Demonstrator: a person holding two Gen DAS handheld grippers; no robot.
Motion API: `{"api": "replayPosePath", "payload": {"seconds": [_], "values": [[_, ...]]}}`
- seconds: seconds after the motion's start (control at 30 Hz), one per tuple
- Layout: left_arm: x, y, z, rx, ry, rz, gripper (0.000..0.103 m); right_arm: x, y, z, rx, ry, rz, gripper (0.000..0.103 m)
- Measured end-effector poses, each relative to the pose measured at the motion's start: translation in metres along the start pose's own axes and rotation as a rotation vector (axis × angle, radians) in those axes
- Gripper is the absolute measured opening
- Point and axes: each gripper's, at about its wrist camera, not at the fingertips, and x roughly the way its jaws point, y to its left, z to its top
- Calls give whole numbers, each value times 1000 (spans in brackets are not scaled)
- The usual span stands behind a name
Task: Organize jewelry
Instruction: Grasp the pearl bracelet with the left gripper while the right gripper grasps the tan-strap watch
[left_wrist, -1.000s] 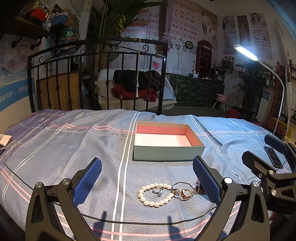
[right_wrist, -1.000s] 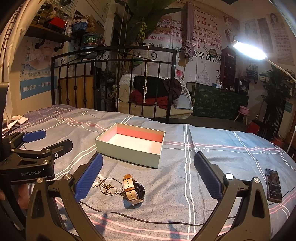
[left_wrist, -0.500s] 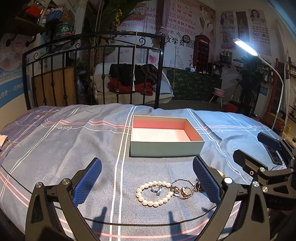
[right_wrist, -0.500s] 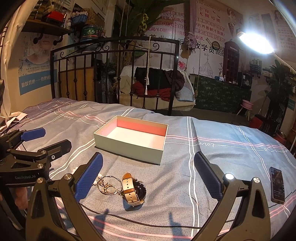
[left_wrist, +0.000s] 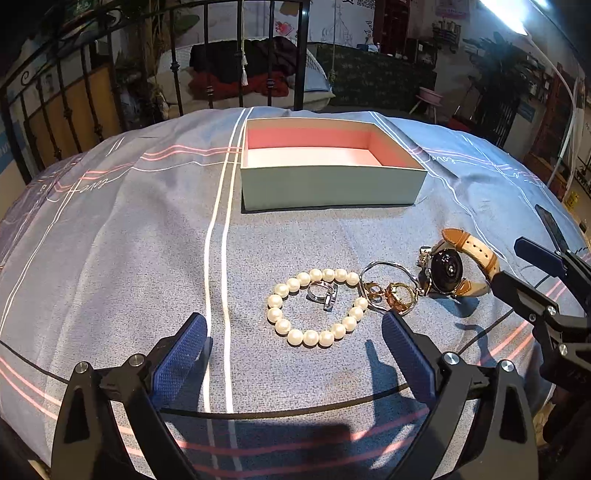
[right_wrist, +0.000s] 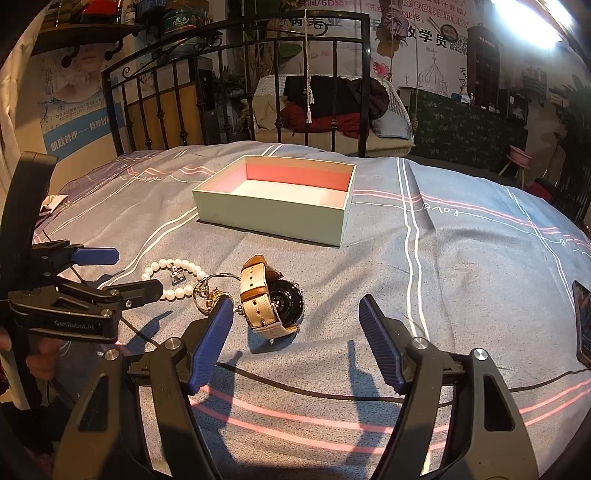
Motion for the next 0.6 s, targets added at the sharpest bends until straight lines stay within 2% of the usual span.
{"api": "replayPosePath", "payload": {"seconds": [0.07, 0.23, 0.37, 0.47, 0.6], "values": [[1, 9, 2, -25, 5, 12, 89, 1, 0, 0, 0, -2, 3, 71], [21, 23, 6, -46, 96, 58, 66, 9, 0, 0, 2, 10, 14, 71], [33, 13, 8, 35, 128, 119, 65, 14, 2, 0, -11, 23, 20, 70], [33, 12, 7, 39, 129, 116, 62, 21, 5, 3, -29, 39, 26, 64], [32, 15, 5, 44, 135, 88, 62, 26, 10, 8, -37, 39, 38, 64]]}}
